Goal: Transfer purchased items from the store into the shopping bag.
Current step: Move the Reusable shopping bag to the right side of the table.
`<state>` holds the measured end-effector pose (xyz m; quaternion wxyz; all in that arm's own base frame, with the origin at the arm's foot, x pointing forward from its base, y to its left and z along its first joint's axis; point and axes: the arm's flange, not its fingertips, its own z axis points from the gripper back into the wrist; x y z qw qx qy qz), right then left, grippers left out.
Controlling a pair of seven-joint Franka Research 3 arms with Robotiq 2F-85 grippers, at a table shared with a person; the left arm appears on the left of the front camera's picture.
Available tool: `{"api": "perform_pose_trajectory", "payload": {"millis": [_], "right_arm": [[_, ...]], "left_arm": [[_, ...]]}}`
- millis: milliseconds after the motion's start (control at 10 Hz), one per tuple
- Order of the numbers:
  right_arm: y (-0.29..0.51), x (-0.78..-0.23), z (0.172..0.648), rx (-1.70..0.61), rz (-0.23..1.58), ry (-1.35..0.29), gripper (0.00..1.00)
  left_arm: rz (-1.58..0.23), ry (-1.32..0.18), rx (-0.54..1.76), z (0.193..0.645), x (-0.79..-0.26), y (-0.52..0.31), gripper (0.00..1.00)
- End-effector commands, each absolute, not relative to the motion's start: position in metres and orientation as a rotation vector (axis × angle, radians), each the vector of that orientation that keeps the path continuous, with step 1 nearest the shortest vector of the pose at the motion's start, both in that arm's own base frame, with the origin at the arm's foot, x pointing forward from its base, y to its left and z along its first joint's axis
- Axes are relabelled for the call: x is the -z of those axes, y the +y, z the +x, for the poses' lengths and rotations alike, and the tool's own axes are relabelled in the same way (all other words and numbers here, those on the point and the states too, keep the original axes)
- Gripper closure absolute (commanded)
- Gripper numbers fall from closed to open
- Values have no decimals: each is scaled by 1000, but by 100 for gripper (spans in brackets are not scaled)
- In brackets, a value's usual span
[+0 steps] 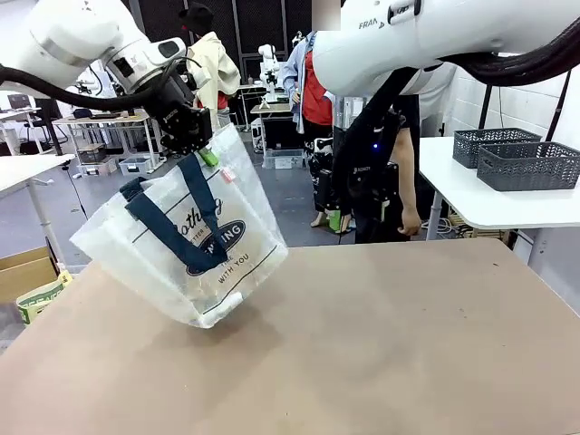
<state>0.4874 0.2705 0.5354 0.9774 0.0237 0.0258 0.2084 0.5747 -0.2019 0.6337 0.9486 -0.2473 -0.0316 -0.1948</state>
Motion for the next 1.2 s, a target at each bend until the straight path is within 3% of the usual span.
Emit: {"api": "perform_pose_trajectory", "payload": {"millis": [0,600,800,1100], "right_arm": [[274,-541,479,-427,57,47,0],[274,-541,479,-427,57,47,0],[274,-541,479,-427,57,47,0],[274,-541,479,-427,57,47,0]], "left_arm": [[-475,12,342,590,-650,-217,100],[-490,12,357,583,-625,-214,100],[-372,168,118,576,-646,-226,100],[-254,213,-58,573,-664,-212,100]]}}
